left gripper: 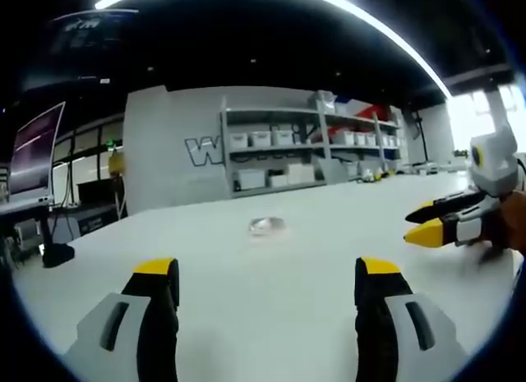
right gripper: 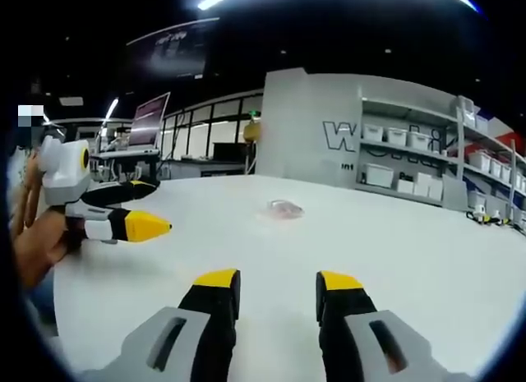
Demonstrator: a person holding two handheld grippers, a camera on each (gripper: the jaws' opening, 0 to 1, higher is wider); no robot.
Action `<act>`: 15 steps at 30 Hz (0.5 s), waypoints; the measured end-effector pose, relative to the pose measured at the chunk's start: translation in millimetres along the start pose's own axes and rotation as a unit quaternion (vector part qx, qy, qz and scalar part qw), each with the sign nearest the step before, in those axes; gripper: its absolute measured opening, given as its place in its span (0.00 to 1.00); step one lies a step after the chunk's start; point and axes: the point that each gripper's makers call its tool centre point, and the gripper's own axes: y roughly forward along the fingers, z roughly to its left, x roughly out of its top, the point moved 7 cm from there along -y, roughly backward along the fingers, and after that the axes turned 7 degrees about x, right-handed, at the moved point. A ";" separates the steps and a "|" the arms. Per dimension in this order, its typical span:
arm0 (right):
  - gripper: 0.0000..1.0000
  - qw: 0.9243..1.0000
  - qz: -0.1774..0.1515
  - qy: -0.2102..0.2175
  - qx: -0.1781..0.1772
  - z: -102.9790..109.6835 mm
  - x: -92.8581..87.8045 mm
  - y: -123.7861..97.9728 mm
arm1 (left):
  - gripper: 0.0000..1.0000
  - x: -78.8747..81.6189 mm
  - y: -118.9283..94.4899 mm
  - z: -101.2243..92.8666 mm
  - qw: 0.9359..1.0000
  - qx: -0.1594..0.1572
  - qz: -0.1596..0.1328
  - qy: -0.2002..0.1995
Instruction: Open the resealable bag by pulling the two sides of the seal apart until the entire bag opening is separated and visibly accessible.
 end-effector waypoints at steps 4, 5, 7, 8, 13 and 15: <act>0.35 1.000 -0.001 -0.006 0.001 0.2 3.4 2.3 | 0.88 0.1 0.2 -0.2 1.000 -0.001 0.000 -0.001; 0.35 1.000 -0.001 -0.007 0.002 0.5 4.4 2.8 | 0.88 0.1 0.1 -0.1 1.000 -0.001 0.000 -0.001; 0.35 1.000 -0.002 -0.009 0.004 0.1 6.3 4.8 | 0.88 0.3 0.0 0.3 1.000 0.000 -0.001 -0.002; 0.34 1.000 -0.002 -0.010 0.005 -0.1 7.2 6.0 | 0.88 0.3 -0.1 0.8 1.000 0.001 -0.002 -0.003; 0.34 1.000 0.002 -0.010 0.013 3.8 6.6 10.6 | 0.88 0.6 0.0 0.8 1.000 0.001 -0.003 -0.007; 0.33 1.000 0.002 -0.008 0.014 5.5 5.2 10.6 | 0.88 0.6 -0.2 0.8 1.000 0.000 -0.003 -0.007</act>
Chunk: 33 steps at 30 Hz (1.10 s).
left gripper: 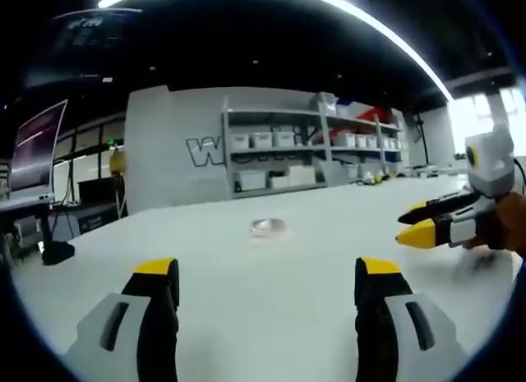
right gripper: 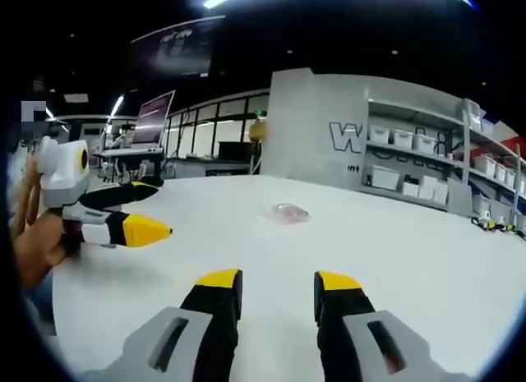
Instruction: Open the resealable bag by pulling the two sides of the seal apart until the entire bag opening is separated and visibly accessible.
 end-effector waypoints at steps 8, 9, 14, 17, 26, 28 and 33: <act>0.31 1.000 0.000 0.001 0.003 2.2 -2.9 -0.8 | 0.88 -0.2 0.0 0.0 1.000 -0.002 0.000 -0.002; 0.31 1.000 0.001 0.001 0.003 2.5 -2.6 -0.6 | 0.88 -0.2 0.0 0.1 1.000 -0.002 0.000 -0.002; 0.29 1.000 0.001 -0.001 0.006 3.5 -2.3 0.6 | 0.88 -0.5 0.0 0.1 1.000 -0.002 0.001 -0.001; 0.28 1.000 -0.004 -0.005 0.007 3.7 -1.3 1.1 | 0.88 -0.6 0.1 0.1 1.000 -0.003 0.001 -0.001; 0.27 1.000 -0.006 -0.012 0.011 5.0 1.0 4.2 | 0.88 -0.9 0.0 0.2 1.000 -0.004 0.001 -0.001; 0.27 1.000 -0.009 -0.016 0.012 4.8 2.0 5.5 | 0.87 -1.0 0.0 0.3 1.000 -0.004 0.002 -0.001; 0.26 1.000 -0.007 -0.019 0.012 5.0 1.3 8.6 | 0.87 -1.0 -0.3 0.1 1.000 -0.004 0.001 -0.001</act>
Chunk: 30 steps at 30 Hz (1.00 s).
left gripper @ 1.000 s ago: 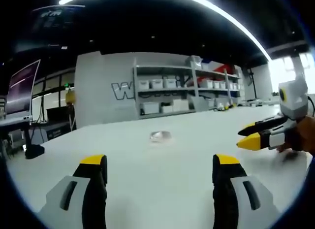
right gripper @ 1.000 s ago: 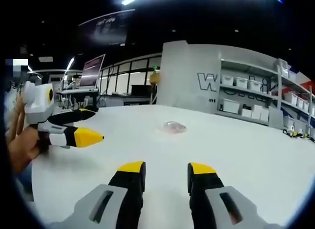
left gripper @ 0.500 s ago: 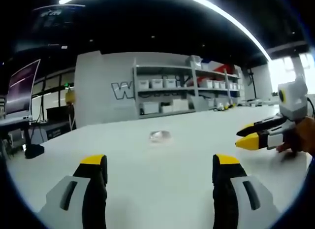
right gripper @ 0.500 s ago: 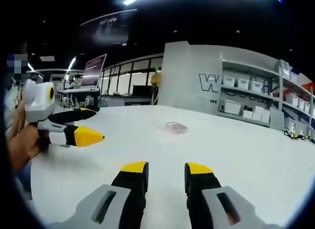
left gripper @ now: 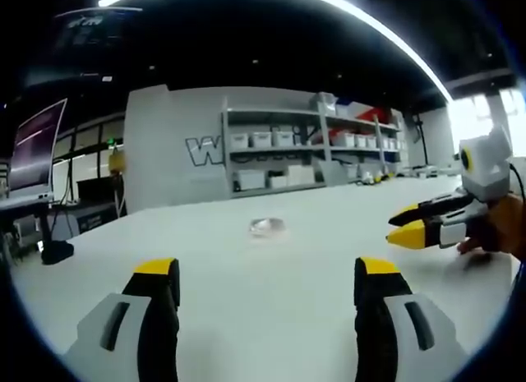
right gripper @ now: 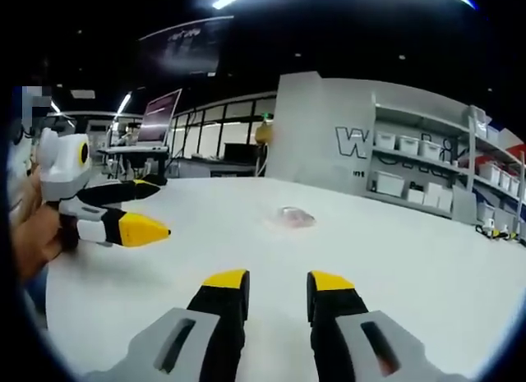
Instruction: Open the resealable bag by pulling the two sides of the seal apart until the entire bag opening is separated and visibly accessible.
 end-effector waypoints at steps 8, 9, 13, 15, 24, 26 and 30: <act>0.26 1.000 0.003 0.000 -0.001 1.2 -2.8 -0.7 | 0.87 -0.2 -0.3 0.4 1.000 0.000 0.000 -0.001; 0.26 1.000 0.004 0.000 -0.001 1.1 -3.1 -0.7 | 0.87 -0.1 -0.2 0.5 1.000 -0.001 0.000 -0.001; 0.26 1.000 0.005 0.000 -0.002 1.1 -3.4 -0.6 | 0.87 0.0 -0.5 0.7 1.000 0.000 0.000 -0.001; 0.26 1.000 0.005 -0.001 -0.002 0.7 -3.0 -0.3 | 0.87 0.1 -0.7 0.7 1.000 0.000 0.000 -0.001; 0.25 1.000 0.013 -0.008 0.005 -2.3 0.4 8.8 | 0.87 0.5 -1.0 0.4 1.000 0.000 -0.001 -0.002; 0.24 1.000 0.013 -0.011 0.009 -2.7 3.3 12.5 | 0.87 0.8 -0.5 1.4 1.000 0.000 -0.001 -0.003; 0.23 1.000 0.010 -0.011 0.018 -3.9 8.8 21.7 | 0.87 1.1 -0.7 1.7 1.000 0.000 -0.003 -0.005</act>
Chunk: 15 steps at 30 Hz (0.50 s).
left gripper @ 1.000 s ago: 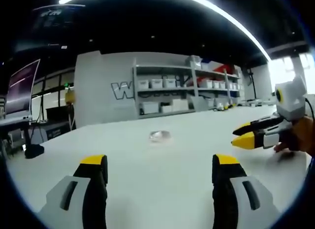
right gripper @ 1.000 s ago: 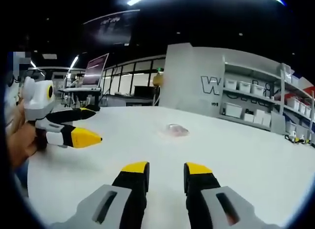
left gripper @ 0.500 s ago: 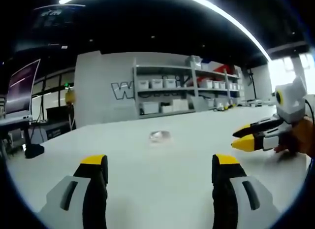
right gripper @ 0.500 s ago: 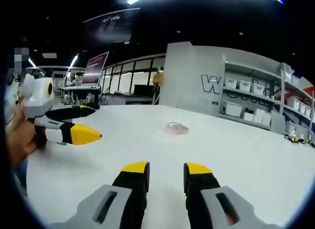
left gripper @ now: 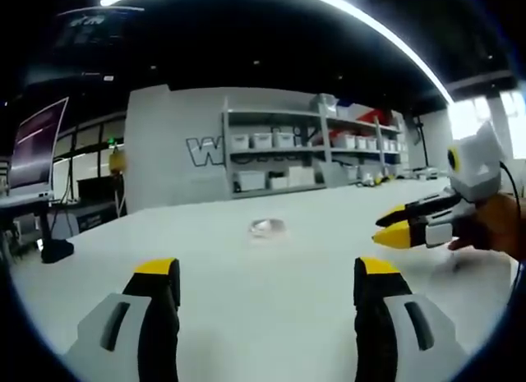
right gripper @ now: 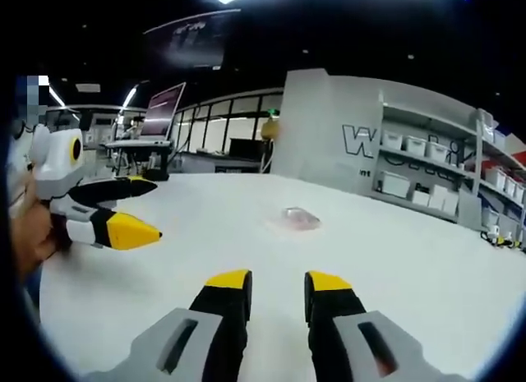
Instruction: Open the resealable bag by pulling the two sides of the seal apart until the entire bag opening is separated and visibly accessible.
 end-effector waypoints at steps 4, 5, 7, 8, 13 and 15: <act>0.23 1.000 0.003 0.001 0.007 0.1 1.5 6.7 | 0.87 0.3 -0.3 -0.2 1.000 -0.001 -0.002 -0.002; 0.23 1.000 0.004 0.001 0.008 0.2 1.6 7.7 | 0.87 0.4 -0.2 -0.1 1.000 -0.001 -0.002 -0.002; 0.23 1.000 0.003 0.004 0.009 0.4 1.4 8.5 | 0.87 0.4 -0.1 0.0 1.000 -0.001 -0.002 -0.002; 0.23 1.000 0.002 0.009 0.010 0.5 0.9 9.2 | 0.87 0.4 0.0 -0.1 1.000 -0.001 -0.002 -0.002; 0.23 1.000 0.005 0.025 0.014 0.6 -4.6 12.1 | 0.87 0.4 -0.1 -0.4 1.000 -0.001 -0.002 -0.002; 0.23 1.000 0.008 0.024 0.013 -0.2 -5.2 12.4 | 0.87 0.5 -0.1 -0.4 1.000 -0.001 -0.002 -0.002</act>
